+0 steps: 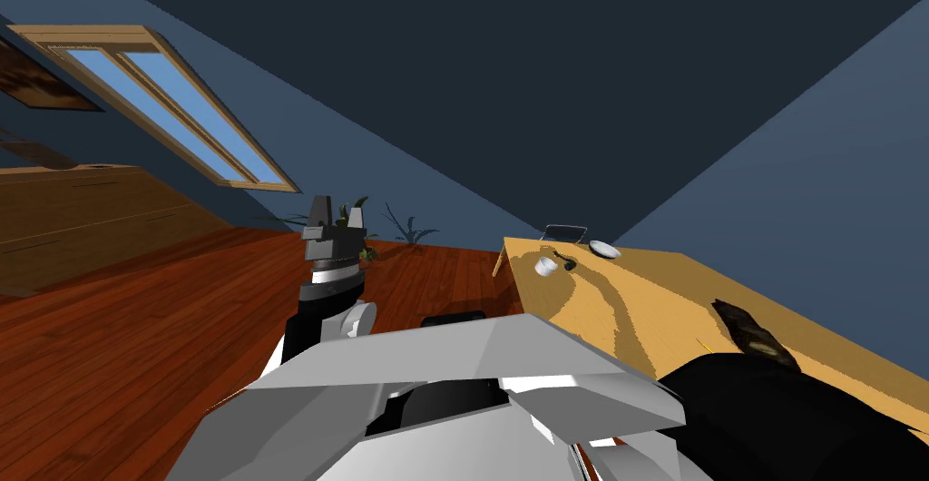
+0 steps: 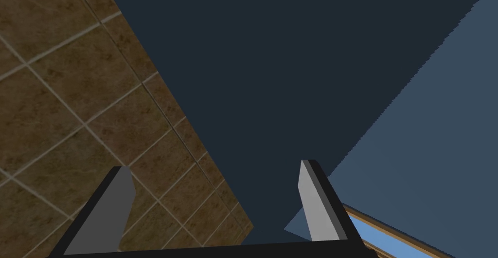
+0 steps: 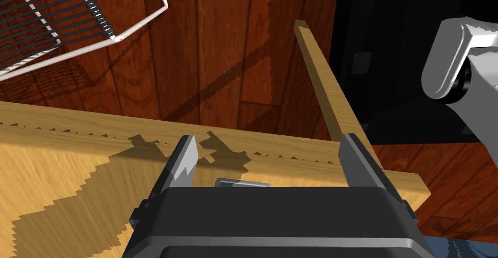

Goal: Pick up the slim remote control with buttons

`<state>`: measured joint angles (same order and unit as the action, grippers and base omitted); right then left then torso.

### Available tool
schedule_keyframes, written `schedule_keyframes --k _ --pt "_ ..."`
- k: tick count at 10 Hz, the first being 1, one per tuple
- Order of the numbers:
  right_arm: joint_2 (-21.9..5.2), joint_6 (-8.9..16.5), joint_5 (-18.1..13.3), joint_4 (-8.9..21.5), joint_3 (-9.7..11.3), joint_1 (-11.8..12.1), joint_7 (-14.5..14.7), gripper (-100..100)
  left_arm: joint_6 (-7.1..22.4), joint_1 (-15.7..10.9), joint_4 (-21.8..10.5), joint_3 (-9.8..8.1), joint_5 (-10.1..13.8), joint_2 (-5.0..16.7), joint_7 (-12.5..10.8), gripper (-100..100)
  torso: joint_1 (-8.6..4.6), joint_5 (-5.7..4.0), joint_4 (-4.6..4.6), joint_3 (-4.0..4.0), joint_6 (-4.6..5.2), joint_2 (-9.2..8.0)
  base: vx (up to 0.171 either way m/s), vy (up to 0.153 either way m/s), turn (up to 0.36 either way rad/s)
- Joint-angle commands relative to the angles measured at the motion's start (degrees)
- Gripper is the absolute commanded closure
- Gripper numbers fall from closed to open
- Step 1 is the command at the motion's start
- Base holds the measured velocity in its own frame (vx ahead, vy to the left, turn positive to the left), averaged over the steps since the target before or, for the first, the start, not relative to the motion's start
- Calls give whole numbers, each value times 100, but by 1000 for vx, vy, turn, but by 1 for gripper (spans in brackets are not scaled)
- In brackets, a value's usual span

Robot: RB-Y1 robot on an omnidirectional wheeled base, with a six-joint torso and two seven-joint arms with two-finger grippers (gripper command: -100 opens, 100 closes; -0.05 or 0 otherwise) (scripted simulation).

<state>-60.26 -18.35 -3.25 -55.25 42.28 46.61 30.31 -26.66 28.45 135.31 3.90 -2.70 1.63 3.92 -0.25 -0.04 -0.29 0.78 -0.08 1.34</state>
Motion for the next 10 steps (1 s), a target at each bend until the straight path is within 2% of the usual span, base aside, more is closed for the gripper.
schedule_keyframes --k 1,3,6,7,8,9,10 --pt "-13 -37 -9 170 125 -115 -39 -100 0 0 0 0 0 0 0 0 0 0 0 0 0 0 316 -57 55" --pt "27 -63 -15 276 198 -197 -51 -100 0 -1 0 0 0 0 0 0 3 0 4 -11 1 -20 249 -61 45" --pt "124 -97 -22 364 262 -322 -79 -100 0 -2 -1 0 0 0 0 0 7 1 14 -35 4 -62 182 -57 36" --pt "111 -97 -24 372 256 -307 -73 -100 0 -2 -1 0 0 0 0 0 7 0 13 -34 3 -60 86 -27 17" --pt "115 -101 -25 376 258 -315 -76 0 0 -3 -1 1 0 -1 0 0 18 3 18 -50 6 -91 16 -6 2" --pt "315 -18 -93 487 258 -419 -84 -100 1 -3 -1 1 0 -1 0 0 27 5 24 -66 7 -118 -14 -31 45" --pt "466 43 -144 571 259 -496 -90 -100 1 -4 -1 1 0 -1 0 0 20 3 29 -77 7 -135 -50 -51 75"
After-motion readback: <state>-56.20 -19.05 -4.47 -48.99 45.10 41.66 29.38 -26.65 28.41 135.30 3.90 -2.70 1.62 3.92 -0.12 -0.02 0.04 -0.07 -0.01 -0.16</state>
